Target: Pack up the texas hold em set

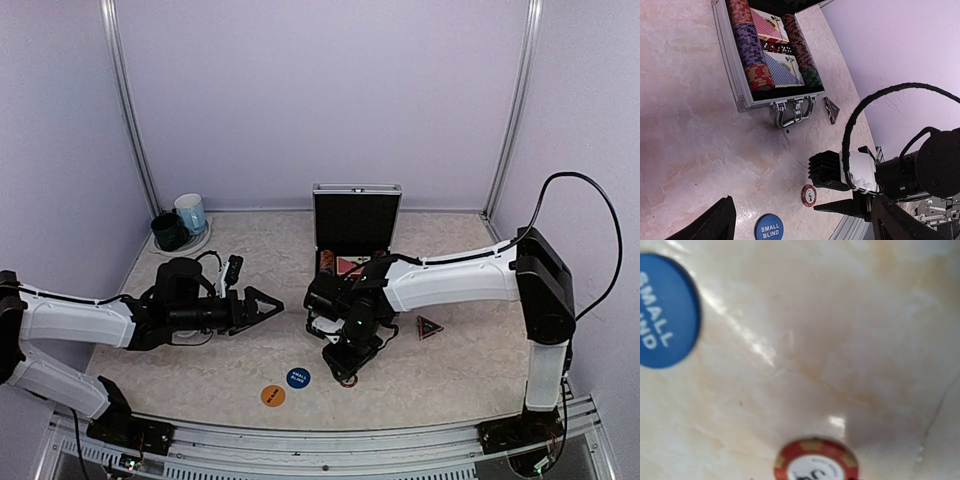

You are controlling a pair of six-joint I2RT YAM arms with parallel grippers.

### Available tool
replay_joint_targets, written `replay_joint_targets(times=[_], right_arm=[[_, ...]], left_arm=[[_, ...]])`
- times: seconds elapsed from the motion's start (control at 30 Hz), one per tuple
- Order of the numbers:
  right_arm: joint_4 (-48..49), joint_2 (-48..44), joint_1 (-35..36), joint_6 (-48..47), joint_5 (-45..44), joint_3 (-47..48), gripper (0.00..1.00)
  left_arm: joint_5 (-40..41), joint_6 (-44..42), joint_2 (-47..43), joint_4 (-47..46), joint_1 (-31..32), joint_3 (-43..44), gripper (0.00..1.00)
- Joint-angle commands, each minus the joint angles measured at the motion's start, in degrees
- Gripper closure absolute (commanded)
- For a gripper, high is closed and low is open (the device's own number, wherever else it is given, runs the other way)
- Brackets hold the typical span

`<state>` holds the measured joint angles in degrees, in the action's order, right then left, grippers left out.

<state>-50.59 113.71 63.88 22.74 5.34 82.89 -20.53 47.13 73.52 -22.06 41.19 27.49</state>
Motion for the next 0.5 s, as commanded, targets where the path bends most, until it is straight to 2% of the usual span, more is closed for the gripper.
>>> replay_joint_targets(times=[0.0,0.47], right_arm=[[2.0,-0.1,-0.1,1.1,1.6,-0.4,0.6],[2.6,0.7,-0.1,1.1,0.6,-3.0,0.57]], left_arm=[[0.1,0.1,0.2,-1.2,0.5,0.0,0.07],[0.3,-0.1,0.0,-0.7,0.5,0.1,0.07]])
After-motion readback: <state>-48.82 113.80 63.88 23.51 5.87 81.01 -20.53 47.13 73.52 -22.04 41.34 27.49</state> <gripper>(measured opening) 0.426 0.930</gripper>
